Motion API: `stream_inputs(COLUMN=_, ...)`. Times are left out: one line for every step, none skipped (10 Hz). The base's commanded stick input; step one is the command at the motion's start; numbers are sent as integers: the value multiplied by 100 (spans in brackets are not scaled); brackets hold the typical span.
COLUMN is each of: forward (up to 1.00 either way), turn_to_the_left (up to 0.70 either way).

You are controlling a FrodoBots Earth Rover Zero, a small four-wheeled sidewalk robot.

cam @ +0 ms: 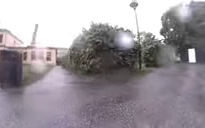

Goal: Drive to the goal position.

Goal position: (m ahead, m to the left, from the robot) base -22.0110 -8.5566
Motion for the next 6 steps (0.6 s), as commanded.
stream_inputs(forward=0, turn_to_the_left=-45)
stream_inputs(forward=0, turn_to_the_left=-45)
stream_inputs(forward=0, turn_to_the_left=-45)
stream_inputs(forward=0, turn_to_the_left=-45)
stream_inputs(forward=0, turn_to_the_left=-45)
stream_inputs(forward=0, turn_to_the_left=-45)
